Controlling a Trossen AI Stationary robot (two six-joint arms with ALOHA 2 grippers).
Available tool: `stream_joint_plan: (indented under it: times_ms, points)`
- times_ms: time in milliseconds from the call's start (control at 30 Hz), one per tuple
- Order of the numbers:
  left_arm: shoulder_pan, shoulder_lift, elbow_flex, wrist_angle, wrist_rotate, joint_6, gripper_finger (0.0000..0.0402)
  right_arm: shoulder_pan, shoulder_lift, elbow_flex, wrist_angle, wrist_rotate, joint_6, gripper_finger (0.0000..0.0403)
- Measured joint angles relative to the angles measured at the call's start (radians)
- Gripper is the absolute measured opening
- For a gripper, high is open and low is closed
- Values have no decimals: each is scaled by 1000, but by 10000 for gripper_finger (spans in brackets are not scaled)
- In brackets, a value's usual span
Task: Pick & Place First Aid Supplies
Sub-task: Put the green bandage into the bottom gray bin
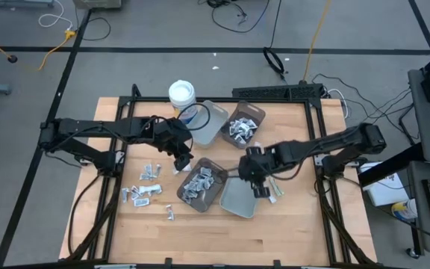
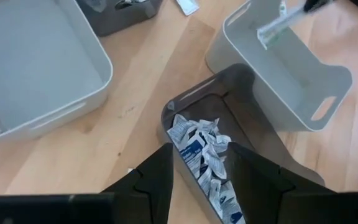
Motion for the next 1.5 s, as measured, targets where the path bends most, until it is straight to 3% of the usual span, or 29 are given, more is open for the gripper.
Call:
stream_joint_plan:
  times_ms: [267, 433, 733, 900, 1067, 1300, 1500]
  points:
    - [0, 0, 0, -1, 27, -49, 154, 74, 1, -115, 194, 64, 36, 0]
    - [0, 0, 0, -12, 53, -46, 154, 82, 1, -137, 227, 78, 47, 6]
    - [0, 0, 0, -47, 56, -65, 154, 82, 1, -137, 236, -26, 53, 117]
    - [-1, 0, 0, -68, 103, -56, 154, 82, 1, -137, 261, -23, 53, 181]
    - [-3, 0, 0, -131, 111, 6, 154, 82, 1, -137, 264, -23, 53, 217]
    - [-3, 0, 0, -242, 68, 124, 154, 80, 1, -137, 278, -23, 55, 219]
    - [-7, -1, -22, -251, -30, 190, 154, 80, 1, -137, 302, -23, 54, 216]
